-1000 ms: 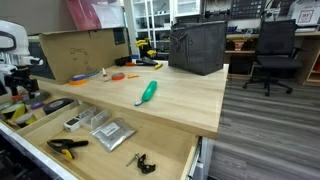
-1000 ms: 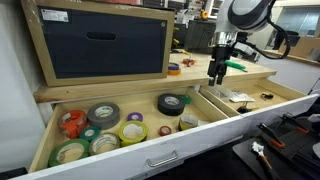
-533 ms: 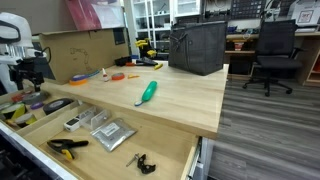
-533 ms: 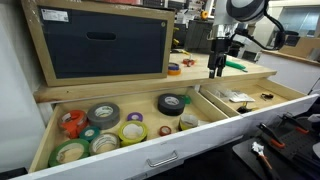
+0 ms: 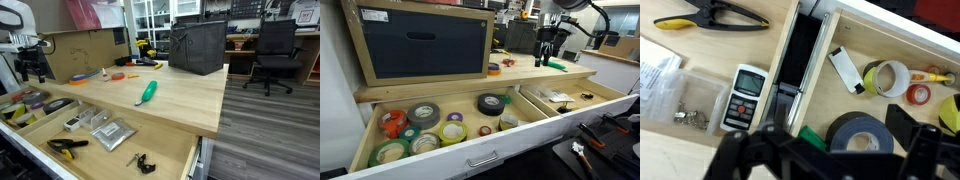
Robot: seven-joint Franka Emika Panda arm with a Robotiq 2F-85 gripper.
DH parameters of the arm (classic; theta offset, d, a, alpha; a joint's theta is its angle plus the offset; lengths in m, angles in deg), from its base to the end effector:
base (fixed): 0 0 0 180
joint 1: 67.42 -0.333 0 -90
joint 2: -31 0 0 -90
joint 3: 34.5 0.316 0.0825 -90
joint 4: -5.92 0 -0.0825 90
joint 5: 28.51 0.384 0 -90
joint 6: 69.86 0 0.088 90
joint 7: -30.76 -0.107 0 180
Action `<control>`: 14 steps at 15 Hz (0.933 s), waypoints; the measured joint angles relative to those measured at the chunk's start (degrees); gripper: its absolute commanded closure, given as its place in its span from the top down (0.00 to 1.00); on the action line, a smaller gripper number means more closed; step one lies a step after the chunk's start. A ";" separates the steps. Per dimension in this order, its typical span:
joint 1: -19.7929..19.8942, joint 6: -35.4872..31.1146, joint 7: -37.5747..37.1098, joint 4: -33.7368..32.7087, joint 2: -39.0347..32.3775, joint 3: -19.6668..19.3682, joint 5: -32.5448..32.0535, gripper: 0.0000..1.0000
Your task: Put the black masking tape on the left side of the open drawer.
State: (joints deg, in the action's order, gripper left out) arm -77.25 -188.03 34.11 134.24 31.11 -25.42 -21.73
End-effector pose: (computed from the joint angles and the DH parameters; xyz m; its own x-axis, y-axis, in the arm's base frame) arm 0.4737 0.1689 0.3560 0.9313 0.3215 -0.1712 0.3077 -0.9459 -0.1026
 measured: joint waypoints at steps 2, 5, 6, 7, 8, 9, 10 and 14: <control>0.60 1.02 0.00 -0.12 2.05 -0.39 0.00 1.00; 0.76 2.15 0.00 -0.26 4.63 -0.66 0.01 1.00; 0.75 2.45 0.00 -0.32 5.31 -0.66 0.01 1.00; 0.71 2.66 0.00 -0.39 5.86 -0.66 0.01 1.00; 0.66 2.73 0.00 -0.46 6.31 -0.65 0.01 1.00; 0.62 2.74 0.00 -0.56 6.66 -0.65 0.01 1.00; 0.58 2.75 0.00 -0.64 6.97 -0.65 0.01 1.00; 0.56 2.85 0.00 -0.91 8.05 -0.64 0.02 1.00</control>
State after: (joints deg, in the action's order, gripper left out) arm -76.69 -185.18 34.12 133.33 39.16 -26.06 -21.70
